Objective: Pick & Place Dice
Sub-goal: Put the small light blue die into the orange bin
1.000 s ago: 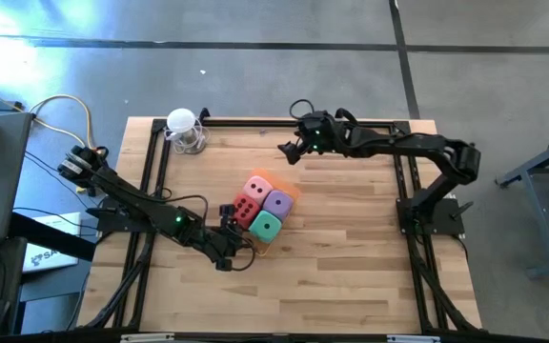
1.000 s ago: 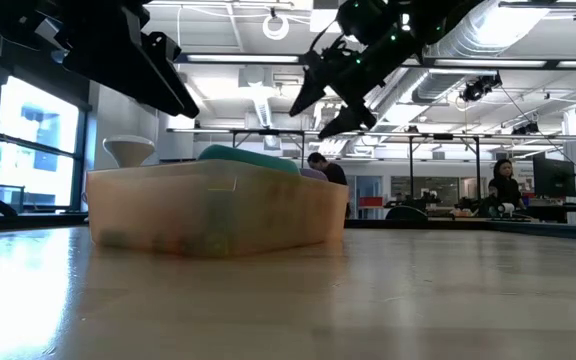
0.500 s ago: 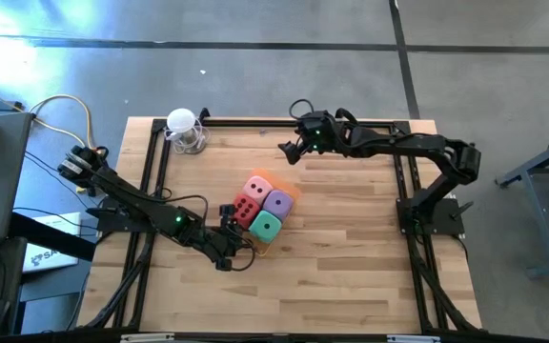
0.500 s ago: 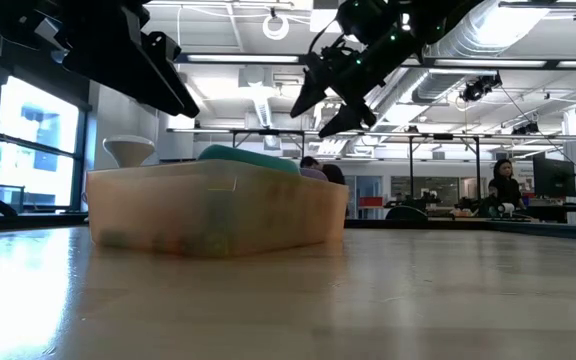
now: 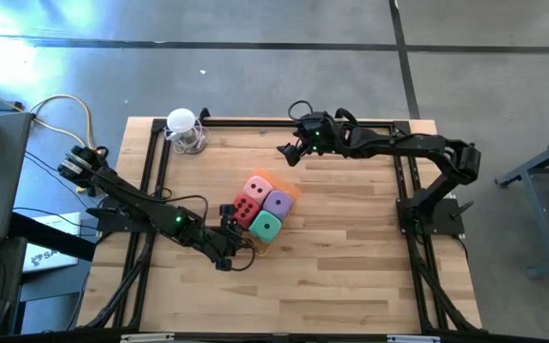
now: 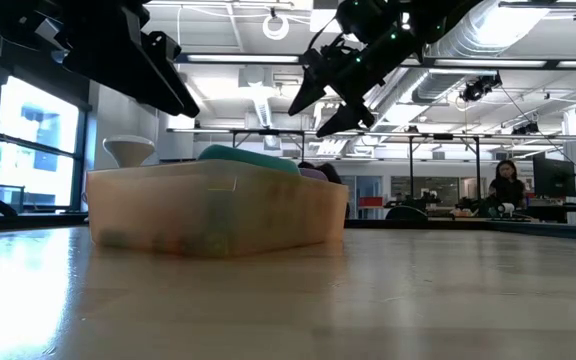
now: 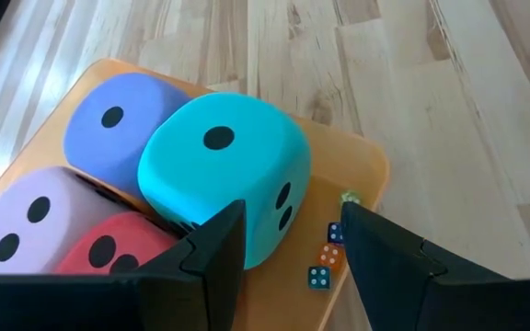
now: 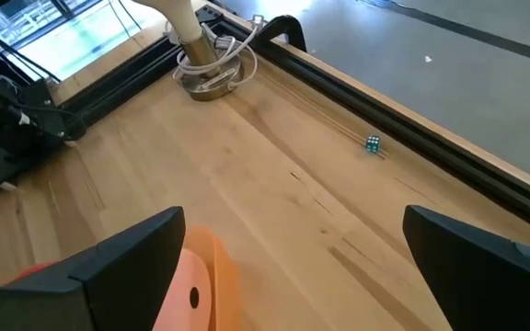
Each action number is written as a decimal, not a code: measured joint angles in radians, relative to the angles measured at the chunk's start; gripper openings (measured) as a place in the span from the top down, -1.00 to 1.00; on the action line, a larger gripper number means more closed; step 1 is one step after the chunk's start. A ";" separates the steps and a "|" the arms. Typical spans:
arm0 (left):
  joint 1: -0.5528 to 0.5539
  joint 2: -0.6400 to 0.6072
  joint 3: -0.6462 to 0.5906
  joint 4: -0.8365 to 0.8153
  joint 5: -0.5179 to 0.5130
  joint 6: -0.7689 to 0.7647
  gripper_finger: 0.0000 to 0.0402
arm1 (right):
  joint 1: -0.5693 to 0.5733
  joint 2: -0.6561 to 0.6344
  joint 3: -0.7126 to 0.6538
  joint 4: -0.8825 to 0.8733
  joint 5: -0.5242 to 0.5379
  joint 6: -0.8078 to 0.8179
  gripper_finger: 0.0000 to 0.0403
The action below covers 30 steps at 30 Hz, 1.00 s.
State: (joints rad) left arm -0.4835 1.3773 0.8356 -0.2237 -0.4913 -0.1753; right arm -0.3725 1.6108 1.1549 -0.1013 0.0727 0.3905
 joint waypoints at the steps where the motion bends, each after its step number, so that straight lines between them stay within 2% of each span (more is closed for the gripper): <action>1: 0.000 0.000 0.000 0.000 -0.003 0.001 0.15 | 0.000 0.000 0.000 0.000 0.000 -0.002 -0.99; 25: -0.006 0.000 0.000 0.000 0.005 -0.027 0.15 | 0.007 0.000 0.000 0.004 0.002 -0.001 -0.98; 30: -0.006 0.000 0.000 0.000 0.005 -0.023 0.15 | -0.009 0.000 0.000 0.008 -0.004 0.004 -0.93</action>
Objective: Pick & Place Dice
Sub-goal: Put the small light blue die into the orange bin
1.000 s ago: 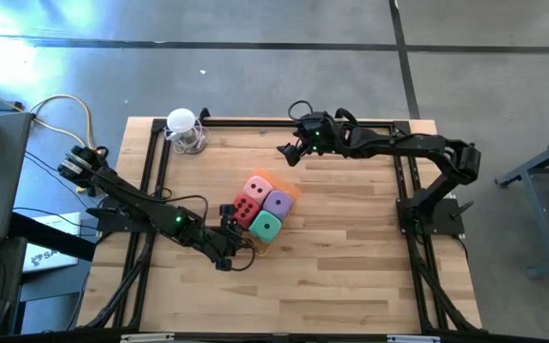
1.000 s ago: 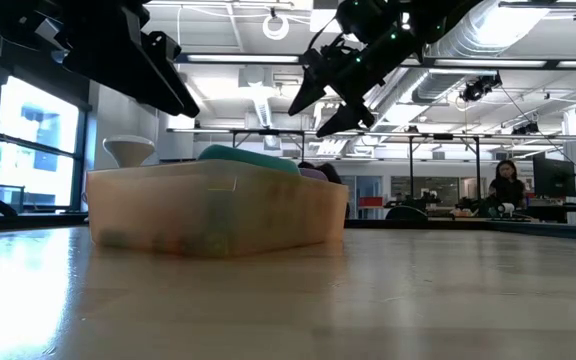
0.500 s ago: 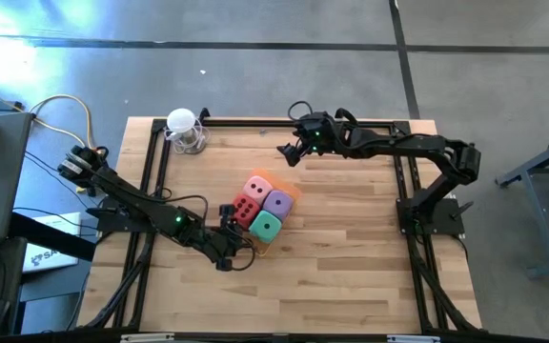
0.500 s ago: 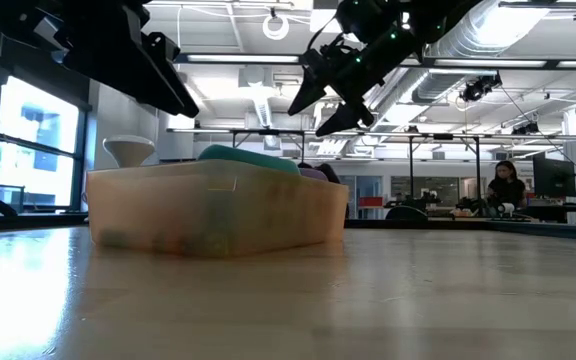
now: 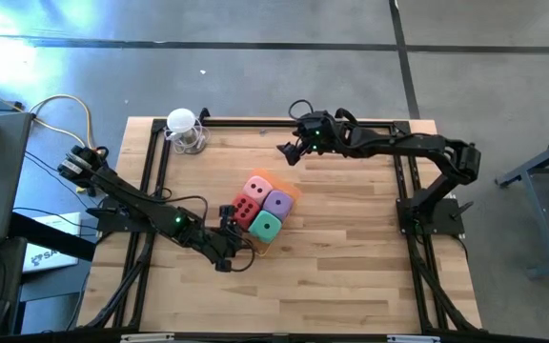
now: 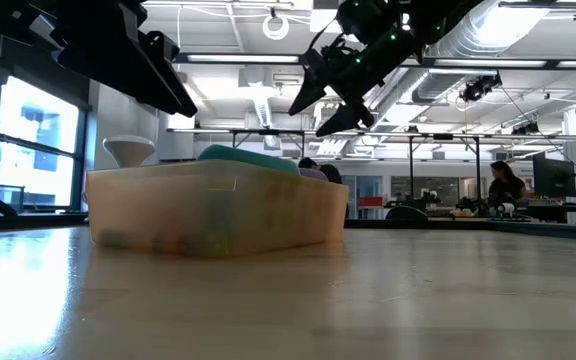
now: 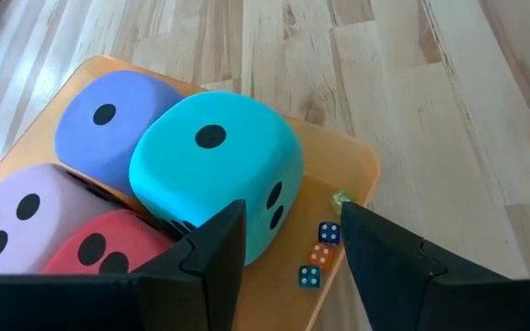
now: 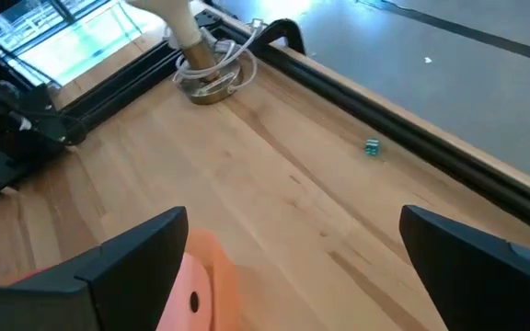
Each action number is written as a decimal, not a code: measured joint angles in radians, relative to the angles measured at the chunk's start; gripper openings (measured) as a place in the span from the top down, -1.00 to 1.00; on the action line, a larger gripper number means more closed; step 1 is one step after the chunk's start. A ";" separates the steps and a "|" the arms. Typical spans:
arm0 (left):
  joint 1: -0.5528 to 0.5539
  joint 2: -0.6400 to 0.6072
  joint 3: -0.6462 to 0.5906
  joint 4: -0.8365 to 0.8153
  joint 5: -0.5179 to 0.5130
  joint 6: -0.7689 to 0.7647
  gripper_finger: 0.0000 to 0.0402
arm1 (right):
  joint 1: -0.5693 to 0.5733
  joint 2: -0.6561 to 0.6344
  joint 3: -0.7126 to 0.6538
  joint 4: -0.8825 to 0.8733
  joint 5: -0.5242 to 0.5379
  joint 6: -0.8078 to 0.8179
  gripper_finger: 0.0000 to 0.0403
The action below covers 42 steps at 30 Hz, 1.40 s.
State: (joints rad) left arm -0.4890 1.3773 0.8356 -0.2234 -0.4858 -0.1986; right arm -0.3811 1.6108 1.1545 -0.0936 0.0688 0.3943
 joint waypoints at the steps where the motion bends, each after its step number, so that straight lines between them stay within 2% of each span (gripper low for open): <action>1: 0.000 0.000 0.000 0.000 0.000 0.000 0.15 | -0.006 0.000 0.000 0.001 -0.001 0.000 -0.91; 5: 0.001 0.000 0.000 0.000 0.035 0.036 0.15 | -0.033 0.000 0.000 0.023 -0.036 -0.044 -0.84; 11: 0.002 -0.001 0.000 0.000 0.044 0.190 0.15 | -0.074 0.002 0.000 0.050 -0.068 -0.157 -0.78; 15: 0.016 -0.020 0.000 0.000 0.037 0.253 0.15 | -0.118 0.017 -0.001 0.069 -0.188 -0.193 -0.76; 19: 0.046 -0.063 0.000 0.003 0.035 0.309 0.15 | -0.148 0.064 0.000 0.088 -0.339 -0.326 -0.74; 21: 0.070 -0.086 0.000 -0.001 0.036 0.336 0.15 | -0.167 0.094 -0.001 0.101 -0.360 -0.380 -0.73; 27: 0.173 -0.132 0.000 -0.015 0.048 0.399 0.15 | -0.197 0.193 0.001 0.230 -0.341 -0.438 -0.70; 34: 0.376 -0.134 0.000 -0.047 0.067 0.501 0.15 | -0.183 0.236 0.034 0.239 -0.206 -0.496 -0.64; 38: 0.536 -0.134 0.000 -0.025 0.160 0.573 0.15 | -0.160 0.240 0.034 0.237 -0.123 -0.522 -0.62; 42: 0.743 -0.134 0.000 -0.024 0.337 0.595 0.15 | -0.131 0.237 0.034 0.230 -0.066 -0.523 -0.61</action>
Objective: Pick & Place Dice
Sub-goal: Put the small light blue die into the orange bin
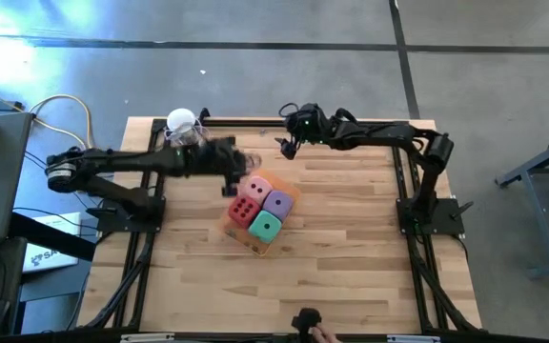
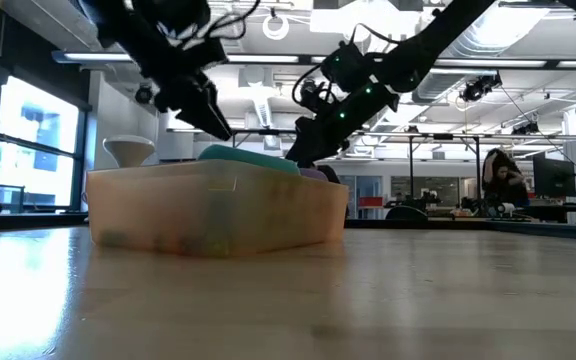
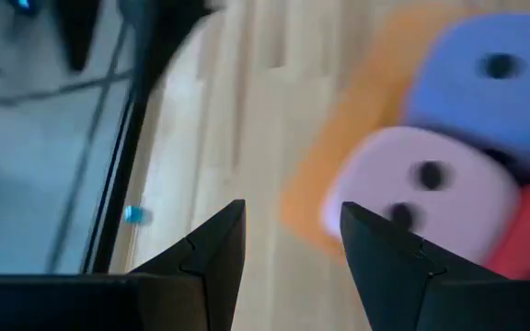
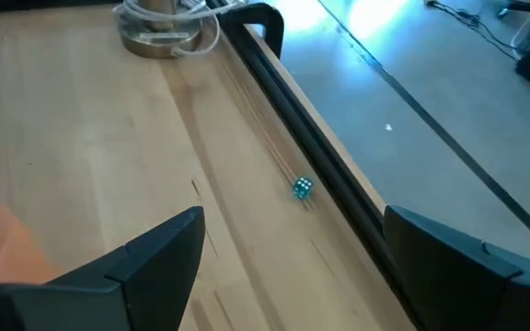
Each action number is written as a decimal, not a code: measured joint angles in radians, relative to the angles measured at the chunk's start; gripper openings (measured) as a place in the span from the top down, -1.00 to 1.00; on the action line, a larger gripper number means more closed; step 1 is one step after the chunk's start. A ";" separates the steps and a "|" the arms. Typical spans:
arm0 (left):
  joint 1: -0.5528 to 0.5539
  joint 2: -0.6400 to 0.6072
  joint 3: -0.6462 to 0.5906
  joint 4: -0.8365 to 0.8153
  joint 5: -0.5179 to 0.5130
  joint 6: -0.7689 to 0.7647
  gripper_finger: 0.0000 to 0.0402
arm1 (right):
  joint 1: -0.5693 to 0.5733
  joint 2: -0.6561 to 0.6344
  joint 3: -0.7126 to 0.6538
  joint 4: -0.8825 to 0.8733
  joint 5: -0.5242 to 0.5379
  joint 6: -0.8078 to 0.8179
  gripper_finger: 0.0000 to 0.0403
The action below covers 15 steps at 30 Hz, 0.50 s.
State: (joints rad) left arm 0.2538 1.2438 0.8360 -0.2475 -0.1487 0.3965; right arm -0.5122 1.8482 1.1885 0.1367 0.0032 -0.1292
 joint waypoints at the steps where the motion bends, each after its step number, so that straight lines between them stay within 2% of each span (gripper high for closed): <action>1: 0.058 0.000 0.000 0.007 0.059 0.000 0.15 | 0.008 -0.001 0.000 -0.002 0.013 0.000 -0.61; 4: 0.222 0.006 0.000 0.066 0.258 -0.013 0.15 | 0.035 -0.005 0.000 -0.004 0.045 -0.042 -0.61; 6: 0.313 0.029 0.000 0.128 0.426 -0.042 0.15 | 0.052 -0.005 0.000 -0.016 0.079 -0.056 -0.61; 9: 0.407 0.093 0.000 0.209 0.624 -0.062 0.15 | 0.076 -0.009 0.000 -0.061 0.193 -0.032 -0.61; 12: 0.452 0.176 -0.001 0.298 0.669 -0.064 0.15 | 0.085 -0.043 0.000 -0.170 0.300 0.002 -0.61; 15: 0.471 0.271 -0.002 0.391 0.652 -0.061 0.15 | 0.091 -0.101 -0.033 -0.235 0.319 0.052 -0.61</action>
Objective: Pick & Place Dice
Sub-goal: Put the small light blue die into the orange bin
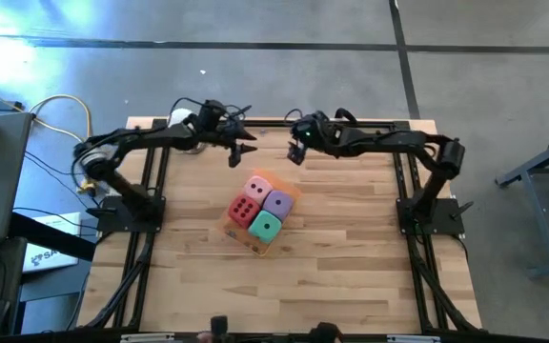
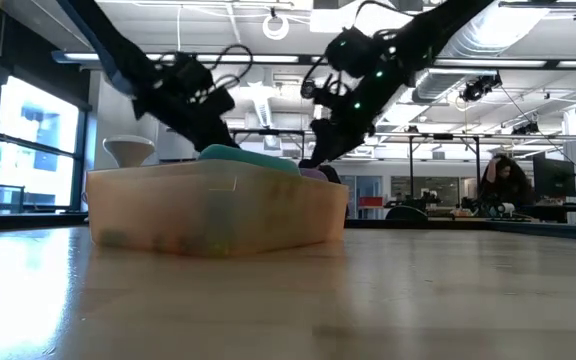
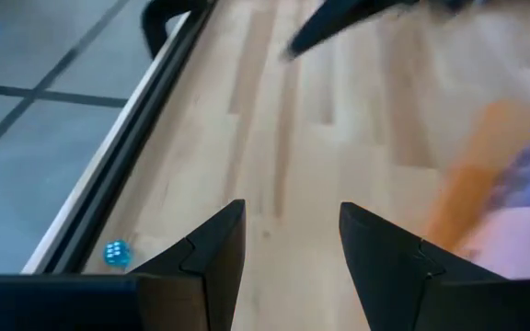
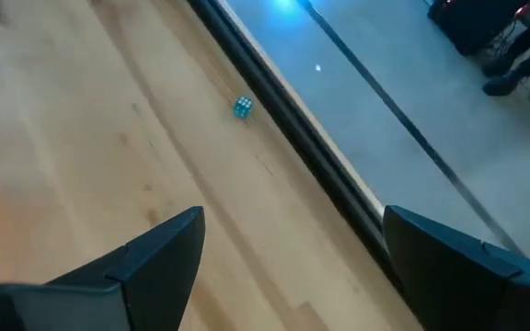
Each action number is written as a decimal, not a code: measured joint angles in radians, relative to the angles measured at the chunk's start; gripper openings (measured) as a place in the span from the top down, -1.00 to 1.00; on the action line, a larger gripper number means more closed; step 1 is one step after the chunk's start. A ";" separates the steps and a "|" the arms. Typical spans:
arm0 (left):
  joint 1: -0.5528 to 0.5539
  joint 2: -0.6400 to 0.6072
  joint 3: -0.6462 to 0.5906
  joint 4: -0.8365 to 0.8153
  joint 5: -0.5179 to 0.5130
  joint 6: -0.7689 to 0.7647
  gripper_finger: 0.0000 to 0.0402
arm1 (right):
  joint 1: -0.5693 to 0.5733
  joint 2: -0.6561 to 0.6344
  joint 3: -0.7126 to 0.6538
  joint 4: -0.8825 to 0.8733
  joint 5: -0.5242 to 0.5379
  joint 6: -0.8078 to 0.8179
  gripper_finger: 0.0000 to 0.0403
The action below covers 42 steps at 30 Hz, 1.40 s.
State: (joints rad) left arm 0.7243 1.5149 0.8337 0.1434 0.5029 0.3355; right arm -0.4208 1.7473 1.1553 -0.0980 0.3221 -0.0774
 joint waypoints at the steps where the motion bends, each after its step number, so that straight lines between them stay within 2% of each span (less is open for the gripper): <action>1: 0.002 0.032 0.000 0.034 -0.009 0.007 0.15 | 0.001 -0.023 -0.020 -0.001 -0.002 0.012 -0.61; 4: 0.001 0.118 0.000 0.124 -0.027 0.051 0.15 | 0.003 -0.100 -0.084 0.021 -0.012 0.036 -0.61; 9: 0.000 0.202 0.000 0.218 -0.172 0.145 0.15 | 0.002 -0.220 -0.200 0.086 -0.013 0.058 -0.61; 12: 0.010 0.236 0.000 0.227 -0.214 0.191 0.15 | 0.002 -0.273 -0.254 0.142 -0.016 0.058 -0.61; 20: 0.027 0.265 0.006 0.273 -0.245 0.139 0.15 | 0.002 -0.313 -0.307 0.196 -0.038 0.049 -0.61; 25: 0.027 0.265 0.026 0.240 -0.252 0.078 0.15 | 0.002 -0.313 -0.308 0.191 -0.038 0.031 -0.61; 29: 0.035 0.265 0.122 0.046 -0.250 -0.018 0.15 | 0.002 -0.312 -0.308 0.191 -0.043 0.029 -0.61; 34: 0.024 0.265 0.188 -0.013 -0.297 0.028 0.15 | 0.002 -0.312 -0.308 0.188 -0.046 0.029 -0.61; 42: 0.024 0.265 0.194 -0.033 -0.243 0.079 0.15 | 0.002 -0.311 -0.308 0.179 -0.095 0.048 -0.61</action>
State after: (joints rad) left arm 0.7486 1.7794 1.0275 0.1107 0.2595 0.4148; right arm -0.4187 1.4361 0.8474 0.0810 0.2276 -0.0292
